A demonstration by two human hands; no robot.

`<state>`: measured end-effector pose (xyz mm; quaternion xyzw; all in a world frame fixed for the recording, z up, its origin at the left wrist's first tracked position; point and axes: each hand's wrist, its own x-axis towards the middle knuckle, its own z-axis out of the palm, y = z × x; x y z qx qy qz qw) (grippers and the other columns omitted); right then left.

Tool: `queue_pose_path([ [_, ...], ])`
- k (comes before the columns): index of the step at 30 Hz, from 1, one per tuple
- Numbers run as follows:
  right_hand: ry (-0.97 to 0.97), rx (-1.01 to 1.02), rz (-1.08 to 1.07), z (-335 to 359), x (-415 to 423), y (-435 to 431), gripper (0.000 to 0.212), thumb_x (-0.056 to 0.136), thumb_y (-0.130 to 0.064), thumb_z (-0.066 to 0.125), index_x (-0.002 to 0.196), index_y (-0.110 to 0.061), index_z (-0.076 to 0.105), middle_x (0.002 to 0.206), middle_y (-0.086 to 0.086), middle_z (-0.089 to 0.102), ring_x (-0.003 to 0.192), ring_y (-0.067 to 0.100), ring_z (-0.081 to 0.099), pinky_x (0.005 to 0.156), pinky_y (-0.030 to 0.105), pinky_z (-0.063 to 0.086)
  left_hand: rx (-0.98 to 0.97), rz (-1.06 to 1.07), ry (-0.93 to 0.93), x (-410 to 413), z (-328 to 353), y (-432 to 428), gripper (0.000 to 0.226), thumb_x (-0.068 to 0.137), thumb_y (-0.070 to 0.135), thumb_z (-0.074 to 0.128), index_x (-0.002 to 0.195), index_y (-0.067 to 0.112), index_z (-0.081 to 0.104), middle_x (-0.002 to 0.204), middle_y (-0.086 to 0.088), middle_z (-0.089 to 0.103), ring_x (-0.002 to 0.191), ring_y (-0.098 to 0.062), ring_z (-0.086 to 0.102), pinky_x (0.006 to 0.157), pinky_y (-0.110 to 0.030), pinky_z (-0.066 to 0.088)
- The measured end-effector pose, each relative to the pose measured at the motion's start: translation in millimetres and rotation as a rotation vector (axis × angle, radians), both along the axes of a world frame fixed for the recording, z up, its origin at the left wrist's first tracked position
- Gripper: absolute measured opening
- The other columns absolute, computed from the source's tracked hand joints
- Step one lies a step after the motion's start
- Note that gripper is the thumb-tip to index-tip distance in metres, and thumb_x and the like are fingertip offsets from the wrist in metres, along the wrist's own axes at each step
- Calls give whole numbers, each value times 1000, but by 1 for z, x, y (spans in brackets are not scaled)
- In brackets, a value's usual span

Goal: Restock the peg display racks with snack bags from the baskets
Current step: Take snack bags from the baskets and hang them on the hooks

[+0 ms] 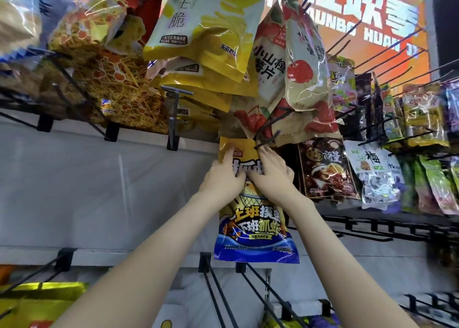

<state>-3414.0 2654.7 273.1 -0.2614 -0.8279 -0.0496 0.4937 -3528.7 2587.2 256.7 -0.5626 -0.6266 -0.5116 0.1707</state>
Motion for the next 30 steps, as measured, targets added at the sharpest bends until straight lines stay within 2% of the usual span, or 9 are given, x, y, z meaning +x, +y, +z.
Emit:
queue_pose_path([
  [2,-35,-10,-10,-3,-3,5,70,94,-36,48,152,-27,11,161,-6,8,147,13,-1,117,46,6,-52,24,38,-2,-4,6,72,96,36,45,151,35,-2,138,-21,35,121,-41,45,100,-43,39],
  [5,-48,-37,-29,-7,-8,13,74,95,-39,46,153,-25,3,161,-6,-2,147,14,-9,118,47,2,-52,216,163,-2,-7,8,79,97,36,44,151,32,-13,147,-23,18,131,-40,30,105,-49,33],
  [8,16,-6,-37,-14,-12,15,73,96,-42,46,153,-24,4,161,-3,-5,147,17,-10,119,47,2,31,436,333,-4,-11,9,79,96,43,42,152,26,-11,158,-15,-16,145,-35,-1,116,-53,11],
  [10,47,30,-68,-23,-12,12,71,97,-43,43,153,-26,4,161,-2,-5,147,17,-10,118,44,3,129,497,429,-7,-16,8,73,95,42,42,154,22,4,160,-17,-10,147,-36,1,116,-54,6],
  [12,76,48,-56,-34,-11,6,67,99,-39,40,153,-31,2,161,-3,-5,147,16,-9,116,42,5,202,528,469,-8,-22,6,66,90,41,38,151,18,28,158,-21,13,144,-39,19,112,-56,12],
  [14,99,50,-21,-44,-11,-1,63,100,-35,38,153,-32,4,161,-3,-2,147,15,-6,115,42,8,164,486,463,-8,-27,1,63,88,40,34,147,17,36,156,-21,22,143,-40,24,109,-56,12],
  [19,94,88,-28,-63,-9,-28,58,101,-27,39,153,-26,14,161,-2,5,147,13,0,114,39,10,89,323,446,1,-45,-26,63,92,43,11,152,25,23,161,-13,2,148,-32,0,115,-50,-2],
  [24,99,135,22,-83,-12,-74,60,95,-15,49,150,-22,25,159,0,17,146,16,12,115,38,10,20,276,410,4,-67,-72,57,102,28,30,153,30,5,160,-10,-12,148,-28,-9,117,-47,-5],
  [30,133,112,91,-116,-32,-130,55,87,-15,47,141,-10,44,150,13,37,139,29,34,112,48,28,13,236,367,-11,-92,-136,57,101,24,35,153,27,13,161,-11,-2,148,-28,-1,118,-46,1],
])
